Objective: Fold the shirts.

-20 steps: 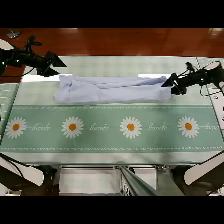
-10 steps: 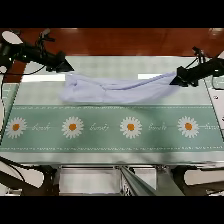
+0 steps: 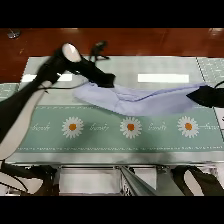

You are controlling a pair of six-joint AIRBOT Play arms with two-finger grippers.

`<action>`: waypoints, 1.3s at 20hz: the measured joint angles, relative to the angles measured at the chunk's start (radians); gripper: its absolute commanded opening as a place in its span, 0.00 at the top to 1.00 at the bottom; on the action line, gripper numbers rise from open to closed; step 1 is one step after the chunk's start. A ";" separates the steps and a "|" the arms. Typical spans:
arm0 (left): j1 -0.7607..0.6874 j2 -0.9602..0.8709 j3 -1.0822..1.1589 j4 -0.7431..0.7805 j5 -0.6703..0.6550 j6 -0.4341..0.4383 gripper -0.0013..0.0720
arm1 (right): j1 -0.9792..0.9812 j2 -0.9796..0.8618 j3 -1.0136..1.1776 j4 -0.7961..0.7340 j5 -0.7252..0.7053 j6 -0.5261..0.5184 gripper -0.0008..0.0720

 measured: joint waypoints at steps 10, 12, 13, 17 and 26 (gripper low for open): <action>-0.396 -0.232 0.046 -0.091 0.196 -0.150 0.95 | 0.000 0.124 -0.033 0.071 0.031 0.024 0.96; -0.409 -0.245 0.068 -0.130 0.161 -0.120 0.95 | 0.000 0.125 -0.034 0.077 0.029 0.027 0.96; -0.393 -0.246 0.087 -0.135 0.144 -0.106 0.95 | 0.000 0.121 -0.034 0.080 0.028 0.026 0.96; -0.211 -0.189 0.145 -0.153 0.045 -0.076 0.95 | 0.018 0.062 -0.011 0.141 0.024 0.001 0.96; 0.462 0.345 0.031 -0.043 -0.108 -0.032 0.95 | 0.476 -0.504 0.362 0.183 -0.142 -0.018 0.96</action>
